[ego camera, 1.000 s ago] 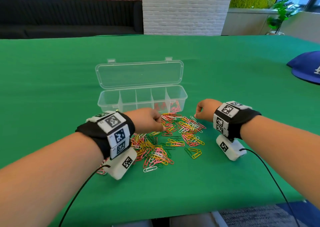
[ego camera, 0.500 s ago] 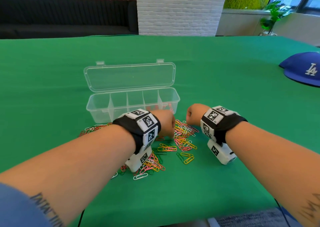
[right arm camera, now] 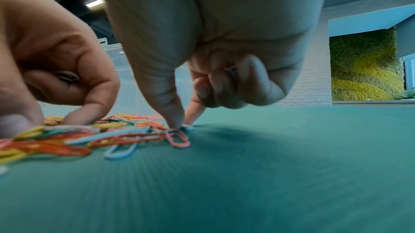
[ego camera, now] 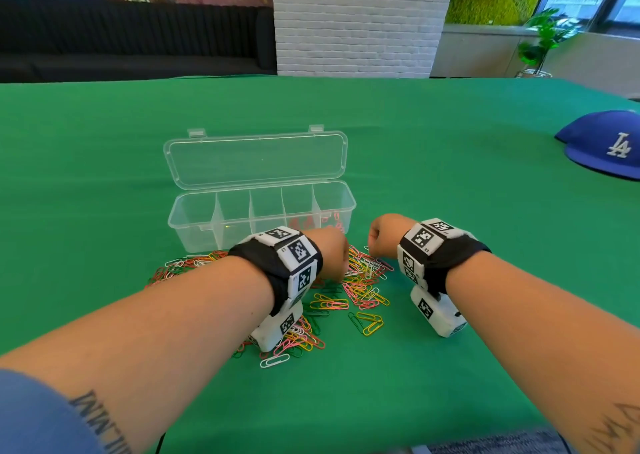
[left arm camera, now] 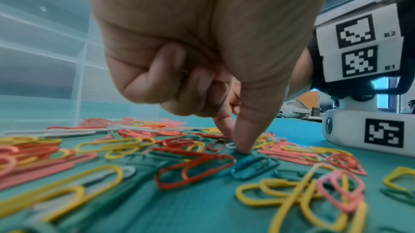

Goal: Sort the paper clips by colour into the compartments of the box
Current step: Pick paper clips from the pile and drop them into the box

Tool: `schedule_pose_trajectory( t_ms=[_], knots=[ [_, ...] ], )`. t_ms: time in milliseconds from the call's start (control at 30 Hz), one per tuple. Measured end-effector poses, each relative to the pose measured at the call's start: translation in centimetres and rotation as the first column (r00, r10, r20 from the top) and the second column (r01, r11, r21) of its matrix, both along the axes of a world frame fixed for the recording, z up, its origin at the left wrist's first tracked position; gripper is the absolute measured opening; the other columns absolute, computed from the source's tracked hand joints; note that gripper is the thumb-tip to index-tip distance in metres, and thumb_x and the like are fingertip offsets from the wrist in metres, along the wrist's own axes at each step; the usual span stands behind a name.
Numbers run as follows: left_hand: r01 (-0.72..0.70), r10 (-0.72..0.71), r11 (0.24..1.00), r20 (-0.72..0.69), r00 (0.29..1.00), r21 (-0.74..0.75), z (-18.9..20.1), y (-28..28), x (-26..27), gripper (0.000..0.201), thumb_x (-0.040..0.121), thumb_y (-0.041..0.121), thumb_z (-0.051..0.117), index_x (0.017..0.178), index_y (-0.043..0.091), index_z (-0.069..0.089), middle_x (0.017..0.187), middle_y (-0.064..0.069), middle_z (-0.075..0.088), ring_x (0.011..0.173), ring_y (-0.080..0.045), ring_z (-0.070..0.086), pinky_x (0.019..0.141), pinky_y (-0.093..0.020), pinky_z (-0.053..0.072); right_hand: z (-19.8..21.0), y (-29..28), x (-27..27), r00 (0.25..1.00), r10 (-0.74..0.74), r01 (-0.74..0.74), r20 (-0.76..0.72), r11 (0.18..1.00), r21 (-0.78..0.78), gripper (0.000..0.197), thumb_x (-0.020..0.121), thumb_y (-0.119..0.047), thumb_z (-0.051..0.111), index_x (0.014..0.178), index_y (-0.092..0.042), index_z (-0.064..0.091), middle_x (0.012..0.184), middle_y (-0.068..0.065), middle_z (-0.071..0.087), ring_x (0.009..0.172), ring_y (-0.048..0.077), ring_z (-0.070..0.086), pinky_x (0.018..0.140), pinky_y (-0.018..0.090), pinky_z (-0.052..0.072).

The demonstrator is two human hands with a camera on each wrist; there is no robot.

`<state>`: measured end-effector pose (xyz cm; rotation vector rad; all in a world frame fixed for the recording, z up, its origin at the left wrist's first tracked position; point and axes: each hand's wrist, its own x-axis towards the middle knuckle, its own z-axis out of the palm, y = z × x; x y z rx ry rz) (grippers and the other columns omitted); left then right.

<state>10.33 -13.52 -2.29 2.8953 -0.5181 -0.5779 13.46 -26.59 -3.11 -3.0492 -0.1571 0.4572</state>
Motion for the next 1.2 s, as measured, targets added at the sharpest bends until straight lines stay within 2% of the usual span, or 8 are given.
schedule_pose_trajectory(
  t_ms=[100,233,300,533,700,867,1000,1200],
  knots=[
    [0.031,-0.031,0.999,-0.006,1.0,0.01,0.0,0.1,-0.2,0.019,0.087,0.012,0.055,0.1,0.012,0.068,0.089,-0.002,0.062,0.076,-0.018,0.053,0.066,-0.027,0.045,-0.2,0.0,0.1,1.0,0.005,-0.006,-0.023,1.0,-0.026,0.007,0.086,-0.016,0.055,0.088,-0.012,0.06,0.089,0.007,0.058,0.081,0.021,0.053,0.07,0.026,0.043],
    [0.044,-0.044,0.998,-0.002,0.999,0.039,-0.2,0.7,-0.2,0.018,0.086,0.013,0.052,0.069,0.018,0.056,0.066,0.001,0.052,0.063,-0.016,0.046,0.056,-0.023,0.041,-0.6,-0.2,0.2,0.999,-0.021,0.021,-0.048,1.0,-0.001,0.02,0.084,-0.023,0.061,0.096,-0.008,0.066,0.087,0.007,0.059,0.078,0.019,0.054,0.07,0.027,0.045],
    [0.029,-0.029,0.999,-0.01,1.0,0.035,-0.3,1.2,-0.2,0.021,0.085,0.014,0.053,0.065,0.02,0.051,0.063,0.004,0.049,0.063,-0.015,0.045,0.06,-0.024,0.042,-0.8,-0.3,0.3,0.998,-0.029,0.03,-0.051,0.999,0.022,0.023,0.084,-0.025,0.062,0.097,-0.007,0.066,0.085,0.006,0.059,0.076,0.019,0.053,0.069,0.028,0.045],
    [-0.03,0.031,0.998,0.011,0.999,-0.046,0.3,1.2,-0.2,0.009,0.087,0.022,0.053,0.081,0.017,0.056,0.076,-0.002,0.053,0.066,-0.017,0.046,0.058,-0.022,0.04,-0.6,-0.2,0.2,0.999,-0.039,0.04,-0.033,0.998,0.047,0.016,0.084,-0.027,0.059,0.084,-0.012,0.053,0.071,0.002,0.048,0.069,0.019,0.046,0.055,0.023,0.036],
    [0.081,-0.081,0.997,0.029,0.996,0.011,0.4,0.0,-0.5,0.017,0.088,0.022,0.062,0.102,0.013,0.065,0.086,0.0,0.058,0.055,-0.006,0.046,0.047,-0.016,0.036,-0.6,-0.3,0.3,0.998,-0.039,0.041,-0.045,0.998,0.047,0.017,0.083,-0.027,0.061,0.09,-0.011,0.062,0.083,0.007,0.056,0.075,0.02,0.05,0.066,0.026,0.041],
    [0.106,-0.108,0.994,0.066,0.992,0.037,0.6,-0.1,-0.5,0.01,0.085,0.017,0.062,0.093,0.02,0.058,0.078,0.006,0.05,0.069,-0.013,0.047,0.048,-0.018,0.031,-0.8,-0.4,0.4,0.998,-0.047,0.049,-0.044,0.998,0.044,0.016,0.084,-0.024,0.06,0.092,-0.01,0.063,0.084,0.007,0.057,0.075,0.02,0.051,0.066,0.026,0.041],
    [0.152,-0.157,0.986,0.069,0.985,0.073,0.7,-0.2,-0.6,0.021,0.084,0.018,0.061,0.104,0.024,0.063,0.088,0.004,0.053,0.064,-0.01,0.045,0.047,-0.019,0.031,-0.8,-0.3,0.4,0.998,-0.045,0.046,-0.036,0.998,0.038,0.021,0.084,-0.023,0.06,0.096,-0.007,0.065,0.084,0.007,0.057,0.075,0.02,0.051,0.06,0.023,0.04],
    [0.165,-0.17,0.984,0.1,0.98,0.062,0.4,-0.4,-0.5,0.017,0.085,0.028,0.065,0.099,0.02,0.066,0.085,0.005,0.057,0.069,-0.01,0.05,0.048,-0.017,0.029,-0.8,-0.3,0.3,1.0,-0.02,0.021,-0.019,1.0,0.021,0.01,0.084,-0.022,0.059,0.084,-0.012,0.057,0.081,0.007,0.055,0.073,0.021,0.05,0.053,0.022,0.035]
  ],
)
